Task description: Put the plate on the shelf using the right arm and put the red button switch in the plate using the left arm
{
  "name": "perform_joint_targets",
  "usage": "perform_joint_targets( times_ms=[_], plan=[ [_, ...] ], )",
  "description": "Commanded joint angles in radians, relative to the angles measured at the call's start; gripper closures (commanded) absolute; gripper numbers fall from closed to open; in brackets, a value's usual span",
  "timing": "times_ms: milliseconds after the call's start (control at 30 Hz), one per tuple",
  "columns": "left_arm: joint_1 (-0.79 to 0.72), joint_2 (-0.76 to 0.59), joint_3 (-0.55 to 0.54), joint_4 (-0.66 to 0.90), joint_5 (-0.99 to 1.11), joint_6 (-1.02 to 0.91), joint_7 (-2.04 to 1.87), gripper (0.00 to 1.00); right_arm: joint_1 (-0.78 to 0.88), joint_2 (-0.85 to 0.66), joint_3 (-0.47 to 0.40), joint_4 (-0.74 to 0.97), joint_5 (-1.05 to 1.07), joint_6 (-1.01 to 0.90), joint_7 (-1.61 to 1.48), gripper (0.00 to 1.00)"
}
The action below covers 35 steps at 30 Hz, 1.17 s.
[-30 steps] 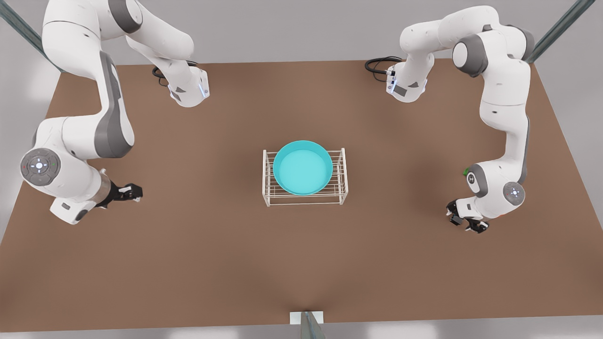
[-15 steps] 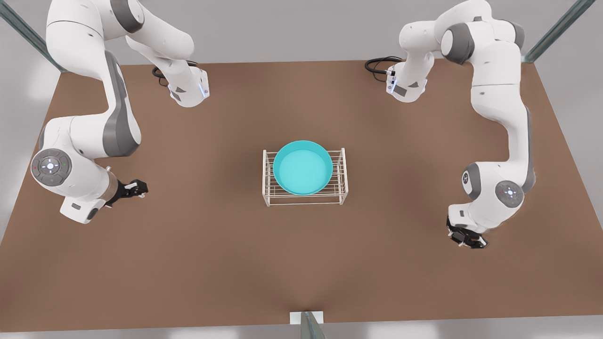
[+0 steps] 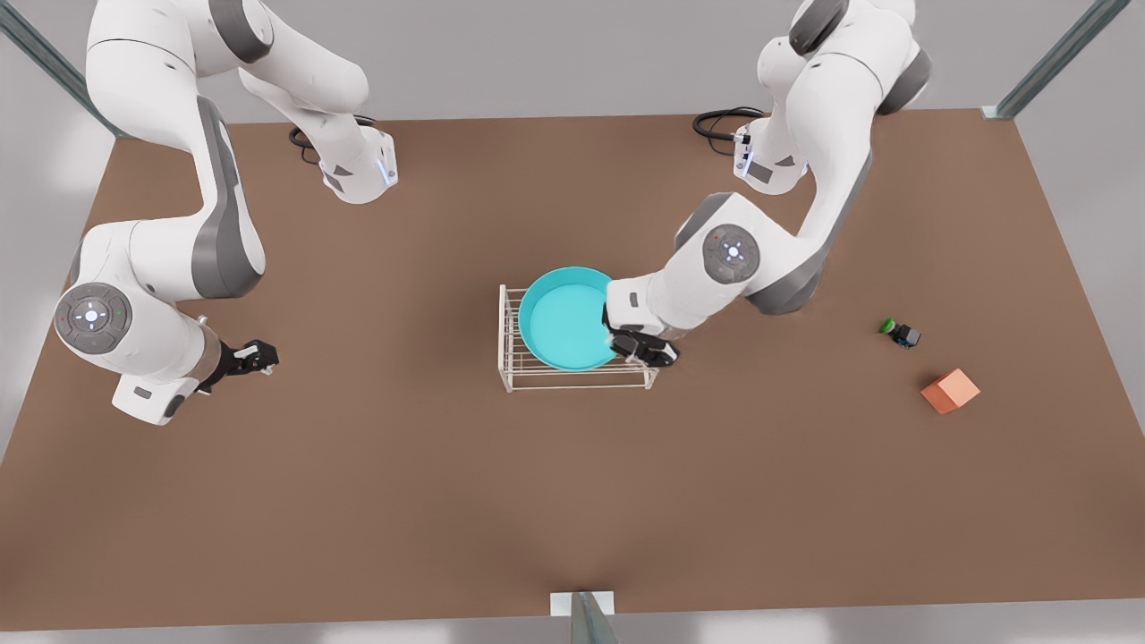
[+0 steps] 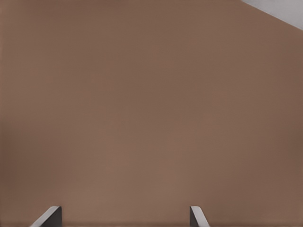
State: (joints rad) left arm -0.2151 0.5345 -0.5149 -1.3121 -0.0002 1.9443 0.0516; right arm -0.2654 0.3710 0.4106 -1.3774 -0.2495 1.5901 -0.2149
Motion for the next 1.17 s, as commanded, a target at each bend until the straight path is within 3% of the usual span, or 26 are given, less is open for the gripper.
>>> perform_joint_targets(
  times_ms=[0, 200, 233, 267, 400, 667, 700, 733, 767, 800, 867, 1133],
  plan=[
    [-0.023, -0.002, -0.004, -0.01, -0.017, -0.016, -0.924, 0.65, 0.0, -0.001, 0.001, 0.001, 0.001, -0.001, -0.024, 0.0],
    [-0.11, 0.045, -0.007, -0.059, 0.028, 0.001, -0.928, 0.62, 0.0, -0.001, 0.001, 0.0, 0.001, -0.001, -0.024, 0.0],
    [-0.112, 0.051, -0.005, -0.061, 0.031, 0.016, -0.923, 0.13, 0.0, -0.001, 0.001, 0.0, 0.002, -0.001, -0.024, 0.0],
    [-0.107, 0.05, -0.001, -0.058, 0.063, 0.018, -0.914, 0.0, 0.0, -0.001, 0.001, 0.0, 0.001, -0.001, -0.024, 0.0],
    [-0.038, 0.032, 0.004, -0.024, 0.204, -0.047, -0.773, 0.0, 0.0, -0.001, 0.001, 0.0, 0.002, -0.001, -0.024, 0.0],
    [0.292, 0.016, 0.039, 0.132, 0.307, -0.335, -0.405, 0.0, 0.0, 0.0, 0.001, 0.0, 0.001, 0.001, -0.023, 0.0],
    [0.284, -0.001, 0.169, 0.152, 0.212, -0.424, -0.196, 0.0, 0.0, 0.0, 0.001, 0.0, 0.001, 0.001, -0.023, 0.0],
    [0.143, -0.071, 0.47, 0.13, -0.062, -0.446, -0.106, 0.0, 0.0, 0.0, 0.001, 0.0, 0.002, 0.001, -0.023, 0.0],
    [0.074, -0.177, 0.596, -0.042, -0.115, -0.401, 0.013, 0.0, 0.0, 0.0, 0.001, 0.0, 0.002, -0.001, -0.023, 0.0],
    [0.074, -0.363, 0.596, -0.361, -0.116, -0.161, 0.013, 0.0, 0.0, 0.0, 0.001, 0.0, 0.002, 0.001, -0.023, 0.0],
    [0.076, -0.35, 0.595, -0.294, -0.113, -0.202, -0.012, 0.0, 0.0, 0.0, 0.001, 0.0, 0.002, -0.001, -0.023, 0.0],
    [0.072, -0.334, 0.579, -0.292, -0.11, -0.197, -0.029, 0.0, 0.0, 0.0, 0.001, -0.002, 0.002, -0.001, -0.023, 0.0]
  ],
)
